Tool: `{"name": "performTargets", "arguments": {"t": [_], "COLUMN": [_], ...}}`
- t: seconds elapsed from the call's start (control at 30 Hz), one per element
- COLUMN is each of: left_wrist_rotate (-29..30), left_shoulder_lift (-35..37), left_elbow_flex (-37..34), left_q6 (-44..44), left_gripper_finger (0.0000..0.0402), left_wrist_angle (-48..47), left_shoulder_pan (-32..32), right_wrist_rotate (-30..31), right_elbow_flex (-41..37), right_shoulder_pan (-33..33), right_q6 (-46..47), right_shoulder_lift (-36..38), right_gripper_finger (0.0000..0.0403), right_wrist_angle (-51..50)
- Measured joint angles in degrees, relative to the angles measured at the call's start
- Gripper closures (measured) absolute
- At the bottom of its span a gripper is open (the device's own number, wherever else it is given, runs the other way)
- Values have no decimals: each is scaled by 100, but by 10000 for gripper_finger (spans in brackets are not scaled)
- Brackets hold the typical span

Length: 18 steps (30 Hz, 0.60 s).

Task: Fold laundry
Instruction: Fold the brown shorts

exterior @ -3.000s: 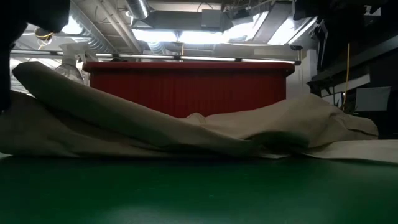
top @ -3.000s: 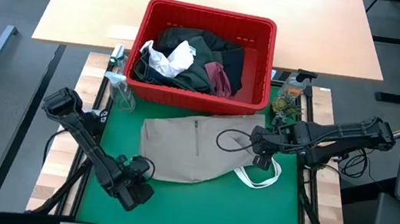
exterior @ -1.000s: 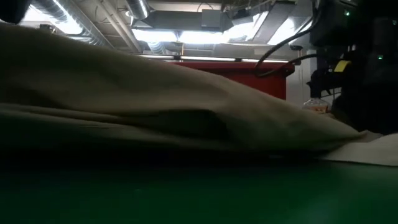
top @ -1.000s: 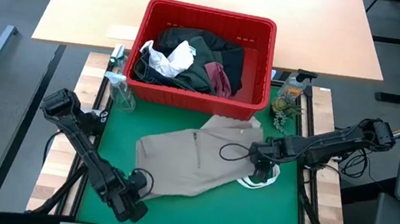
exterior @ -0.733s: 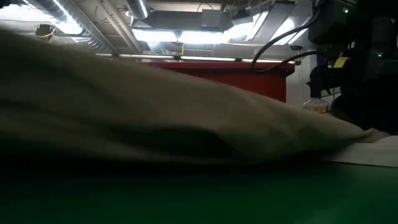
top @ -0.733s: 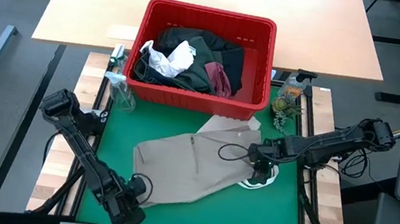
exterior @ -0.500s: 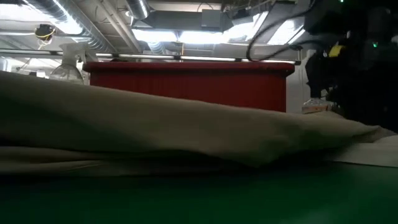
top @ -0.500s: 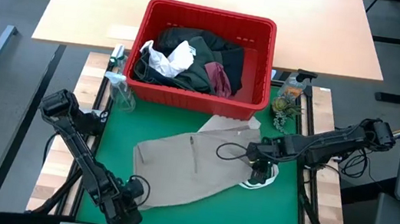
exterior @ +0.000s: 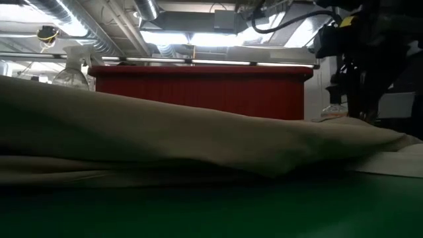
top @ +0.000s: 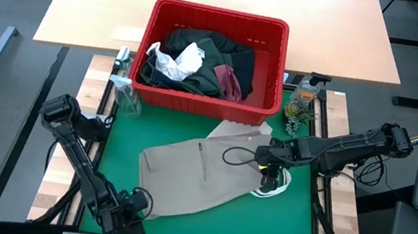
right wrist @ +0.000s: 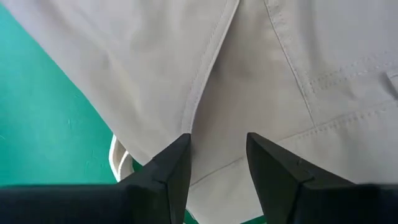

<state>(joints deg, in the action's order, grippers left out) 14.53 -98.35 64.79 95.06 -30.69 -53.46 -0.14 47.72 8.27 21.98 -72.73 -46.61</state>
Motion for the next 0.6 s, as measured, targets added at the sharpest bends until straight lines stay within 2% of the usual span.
{"name": "performTargets", "arguments": {"t": [0.37, 0.47, 0.6], "left_wrist_rotate": [729, 756, 703], "left_shoulder_lift": [511, 723, 851], "left_elbow_flex": [0, 2, 2], "left_q6": [-333, -456, -170], "left_gripper_finger": [307, 309, 310], "left_wrist_angle": [107, -262, -1262], "left_shoulder_pan": [122, 306, 695], "right_wrist_rotate": [-2, -2, -2], "right_elbow_flex": [2, 2, 2], "right_shoulder_pan": [0, 0, -4], "right_q6": [-110, -170, -173], "right_shoulder_lift": [0, 0, 0], "right_gripper_finger": [247, 247, 247], "right_wrist_angle": [-33, -28, -22]}}
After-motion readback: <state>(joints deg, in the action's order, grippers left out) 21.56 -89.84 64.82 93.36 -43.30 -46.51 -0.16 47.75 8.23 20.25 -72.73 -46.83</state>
